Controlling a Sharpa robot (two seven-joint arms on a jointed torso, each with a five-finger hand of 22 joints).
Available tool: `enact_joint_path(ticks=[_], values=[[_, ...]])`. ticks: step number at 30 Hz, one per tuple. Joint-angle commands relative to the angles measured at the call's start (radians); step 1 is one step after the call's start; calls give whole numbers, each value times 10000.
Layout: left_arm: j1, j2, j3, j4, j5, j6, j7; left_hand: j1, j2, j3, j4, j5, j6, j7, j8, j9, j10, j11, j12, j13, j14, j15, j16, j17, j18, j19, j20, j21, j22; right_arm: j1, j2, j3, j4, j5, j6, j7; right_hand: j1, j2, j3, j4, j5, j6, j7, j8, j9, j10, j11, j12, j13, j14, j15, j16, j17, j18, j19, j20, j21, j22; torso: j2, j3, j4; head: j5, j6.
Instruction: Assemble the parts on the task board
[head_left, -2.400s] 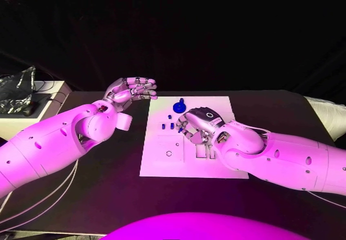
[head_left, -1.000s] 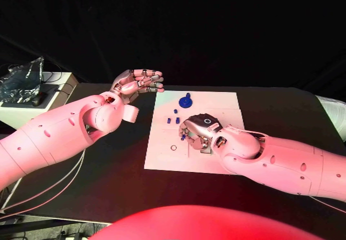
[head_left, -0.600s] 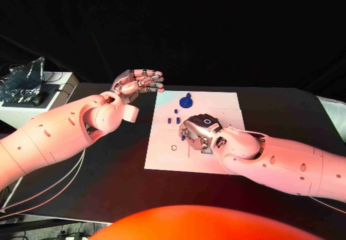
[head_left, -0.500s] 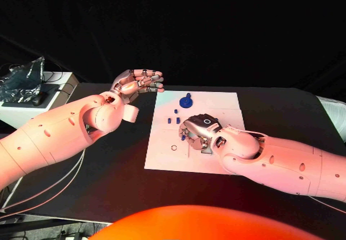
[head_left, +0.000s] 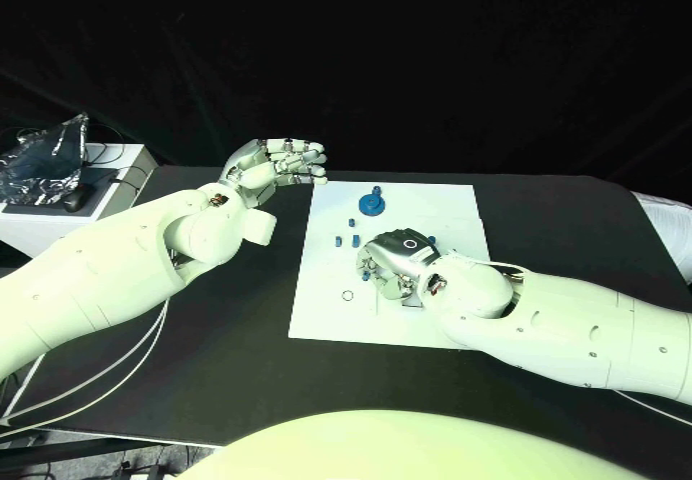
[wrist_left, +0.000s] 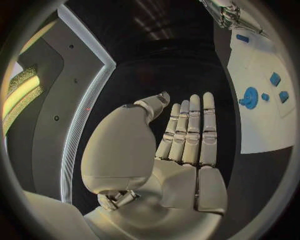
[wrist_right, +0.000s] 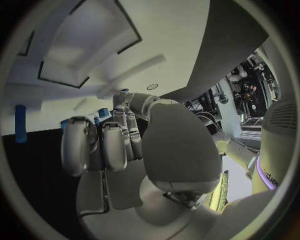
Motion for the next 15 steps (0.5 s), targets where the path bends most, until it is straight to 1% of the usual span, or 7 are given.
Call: enact_joint_path(ticks=[1, 6, 7, 8, 9, 11, 15], values=[[9, 3, 10, 29, 65, 128, 52, 59, -7, -64, 3, -31, -9, 44, -25, -13, -44, 2, -54, 11, -27, 71, -73, 23, 107, 35, 50, -66, -28, -17, -2, -12, 4, -267, 324, -124, -47, 18, 56, 24, 18, 64, 14, 32, 18, 37, -20, 53, 9, 379, -48, -7, -8, 10, 196, -79, -52, 645, -7, 5, -1, 13, 2], [10, -4, 10, 37, 65, 131, 43, 59, -7, -64, 3, -31, -9, 44, -25, -13, -44, 2, -54, 11, -27, 71, -73, 23, 107, 35, 50, -66, -28, -18, -7, -19, 67, -224, 510, 55, -136, -26, 37, -1, 8, 36, 31, 20, 39, 29, -5, 8, -3, 368, -30, -27, -47, 15, 183, -70, -86, 626, -8, 3, -10, 47, 2], [10, -5, 10, 40, 65, 133, 41, 59, -7, -64, 3, -31, -9, 44, -25, -13, -44, 2, -54, 11, -27, 71, -73, 23, 107, 35, 50, -66, -28, -18, -10, -21, 77, -195, 567, 112, -319, -153, -106, -8, 51, -60, 81, -29, 58, -62, 41, -92, -36, 368, 22, -26, -55, 20, 164, -41, -132, 603, -9, 3, -12, 52, 2], [10, -5, 10, 41, 65, 132, 40, 59, -7, -64, 3, -31, -9, 44, -25, -13, -44, 2, -54, 11, -27, 71, -73, 23, 107, 35, 50, -66, -28, -18, -13, -22, 79, -175, 591, 138, -344, -168, -134, -14, 72, -74, 86, -37, 63, -72, 49, -109, -41, 368, 28, -26, -57, 20, 161, -34, -137, 601, -10, 3, -13, 53, 2], [10, -6, 10, 41, 65, 134, 36, 59, -7, -64, 3, -31, -9, 44, -25, -13, -44, 2, -54, 11, -27, 71, -73, 23, 107, 35, 50, -66, -28, -17, -20, -24, 82, -151, 611, 171, -554, -302, -315, 33, 139, -144, 101, -80, 75, -164, 85, -193, -75, 366, 72, -31, -76, 29, 140, -1, -195, 567, -14, 6, -14, 51, 2], [10, -7, 10, 40, 65, 137, 31, 59, -7, -64, 3, -31, -9, 44, -25, -13, -44, 2, -54, 11, -27, 71, -73, 23, 107, 35, 50, -66, -28, -17, -40, -25, 90, -128, 593, 205, -747, -424, -468, 94, 190, -244, 100, -147, 73, -286, 116, -272, -119, 358, 97, -42, -106, 45, 115, 26, -272, 519, -18, 6, -13, 44, 2], [10, -14, 10, 35, 65, 160, 11, 59, -7, -64, 3, -31, -9, 44, -25, -13, -44, 2, -54, 11, -27, 71, -73, 23, 107, 35, 50, -66, -28, -16, -127, -28, 157, -99, 287, 245, -1122, -764, -843, 251, 205, -757, 16, -505, -7, -946, 221, -317, -322, 279, 176, -186, -363, 130, -18, 104, -695, 240, -17, 9, -11, 44, 2]])
